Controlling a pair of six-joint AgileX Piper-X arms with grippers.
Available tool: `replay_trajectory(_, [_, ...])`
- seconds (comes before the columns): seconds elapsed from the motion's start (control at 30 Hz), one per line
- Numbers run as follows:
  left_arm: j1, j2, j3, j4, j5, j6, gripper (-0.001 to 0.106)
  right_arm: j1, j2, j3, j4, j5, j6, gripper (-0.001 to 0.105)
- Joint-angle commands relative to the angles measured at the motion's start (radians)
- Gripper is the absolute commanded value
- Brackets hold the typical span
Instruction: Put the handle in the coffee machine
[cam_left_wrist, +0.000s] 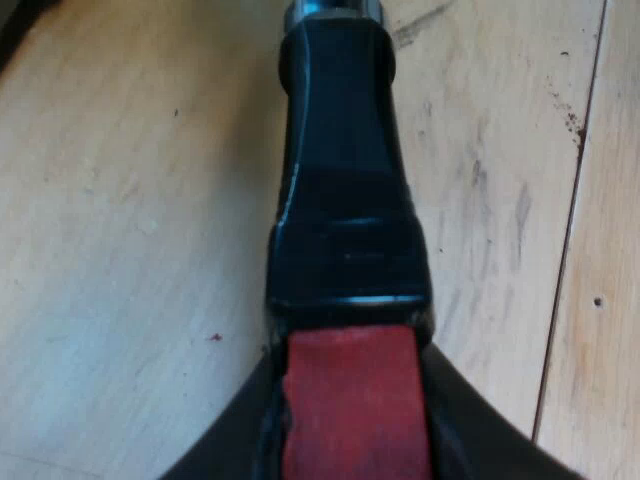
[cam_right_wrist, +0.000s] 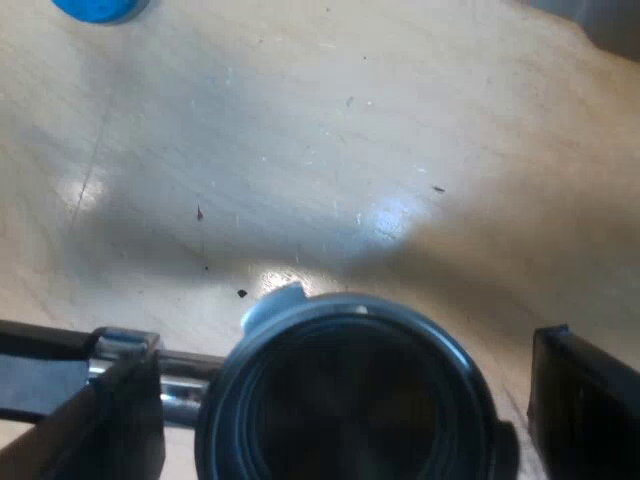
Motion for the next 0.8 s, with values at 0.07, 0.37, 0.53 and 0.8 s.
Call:
replay_trajectory(0.07, [-0.005,-0.004,-0.036,0.001,-0.012,0.012,0.000,-0.002,-0.040,-0.008,0.002,0.037,-0.011,0.075])
replay_trajectory(0.37, [-0.005,-0.004,-0.043,0.020,-0.042,0.012,0.000,-0.002,-0.149,-0.008,0.004,0.061,-0.007,0.075])
replay_trajectory(0.53, [-0.005,-0.004,-0.065,0.065,-0.093,0.012,0.000,-0.002,-0.188,-0.008,0.024,0.099,-0.004,0.075])
replay_trajectory(0.8, [0.004,-0.004,-0.079,0.110,-0.102,0.011,0.000,0.094,-0.203,-0.008,0.026,0.177,0.020,0.075])
